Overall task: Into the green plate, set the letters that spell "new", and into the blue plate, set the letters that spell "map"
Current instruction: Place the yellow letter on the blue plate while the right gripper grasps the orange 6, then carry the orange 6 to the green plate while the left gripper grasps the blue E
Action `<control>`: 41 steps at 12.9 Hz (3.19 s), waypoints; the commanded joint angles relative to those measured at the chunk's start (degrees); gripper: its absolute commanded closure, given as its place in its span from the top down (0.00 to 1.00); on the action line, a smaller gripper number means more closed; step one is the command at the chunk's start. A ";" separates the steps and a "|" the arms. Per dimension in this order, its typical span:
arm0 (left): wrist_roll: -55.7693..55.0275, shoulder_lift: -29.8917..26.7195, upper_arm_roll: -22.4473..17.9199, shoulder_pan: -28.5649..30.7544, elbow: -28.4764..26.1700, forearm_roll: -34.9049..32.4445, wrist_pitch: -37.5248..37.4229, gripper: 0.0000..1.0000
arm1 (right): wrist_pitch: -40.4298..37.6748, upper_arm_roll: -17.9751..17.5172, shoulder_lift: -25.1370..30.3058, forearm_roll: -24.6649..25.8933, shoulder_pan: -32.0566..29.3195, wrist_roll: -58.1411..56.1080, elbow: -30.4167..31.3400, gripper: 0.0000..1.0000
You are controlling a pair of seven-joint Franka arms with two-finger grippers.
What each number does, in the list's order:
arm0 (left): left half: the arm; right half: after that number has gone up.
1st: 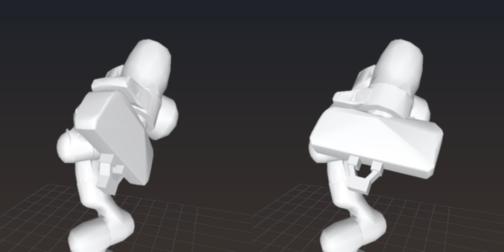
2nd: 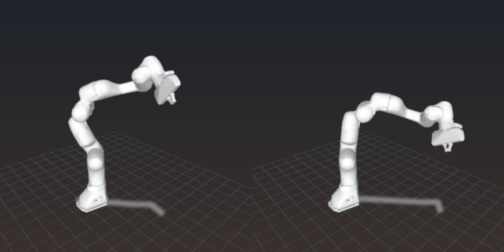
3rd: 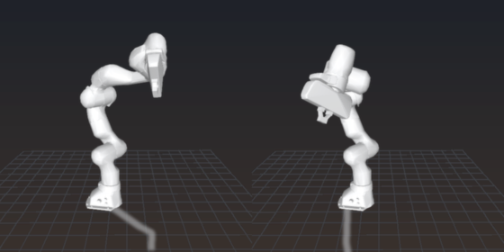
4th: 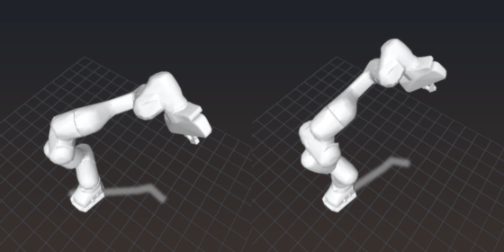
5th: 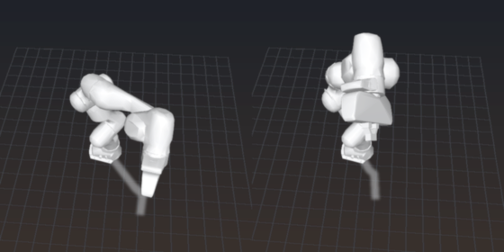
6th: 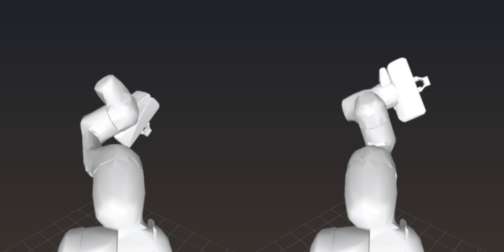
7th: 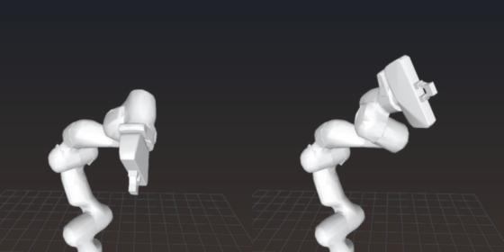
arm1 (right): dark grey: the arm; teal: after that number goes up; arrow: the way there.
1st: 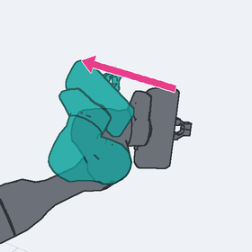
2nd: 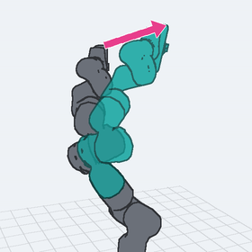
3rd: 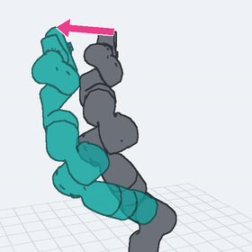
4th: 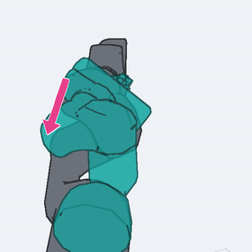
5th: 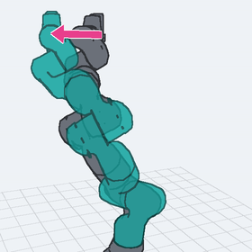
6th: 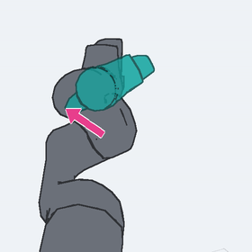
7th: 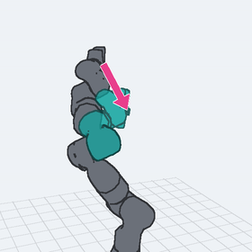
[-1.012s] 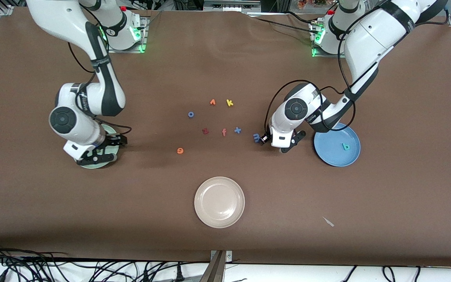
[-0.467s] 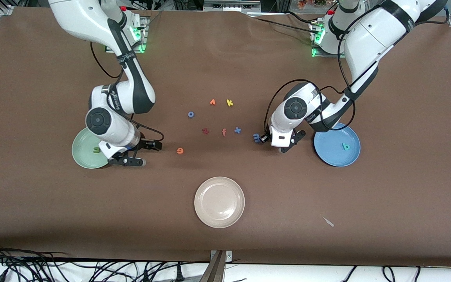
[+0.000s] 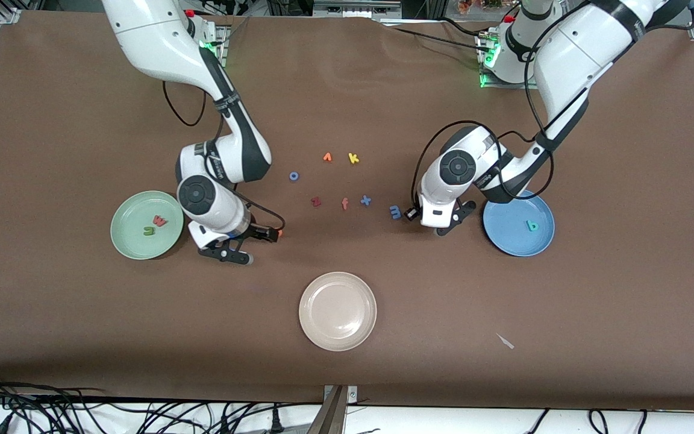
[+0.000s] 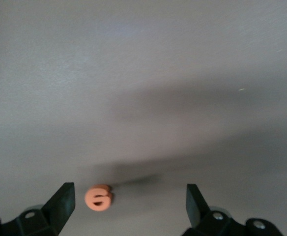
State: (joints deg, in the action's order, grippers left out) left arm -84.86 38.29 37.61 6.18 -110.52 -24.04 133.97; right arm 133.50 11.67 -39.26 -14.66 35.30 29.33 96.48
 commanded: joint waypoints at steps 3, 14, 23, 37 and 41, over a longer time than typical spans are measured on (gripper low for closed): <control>14.50 -4.37 18.24 24.51 -0.84 -0.13 -14.05 0.22 | 0.79 0.19 -3.72 -0.63 1.96 4.59 -4.11 1.00; 38.71 1.61 13.81 36.89 -1.63 -7.94 -15.93 0.35 | 1.06 0.19 -4.42 -0.63 3.98 5.56 -3.14 0.47; 21.97 0.55 25.57 33.49 -1.46 -5.31 -18.74 1.00 | -2.26 1.07 -3.64 -0.02 2.58 1.98 -4.19 0.05; 7.34 6.79 1.50 -6.88 7.68 -6.28 -1.08 0.82 | -2.74 18.63 17.99 5.17 2.58 -39.66 22.51 0.05; 7.25 8.73 1.33 -7.32 9.88 -6.28 -1.08 0.79 | 8.24 23.13 17.64 4.81 2.32 -50.24 29.46 0.07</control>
State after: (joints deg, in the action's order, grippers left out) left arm -77.80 45.80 39.50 0.02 -102.76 -30.26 133.22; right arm 137.21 34.31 -23.27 -10.29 37.31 -17.99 121.88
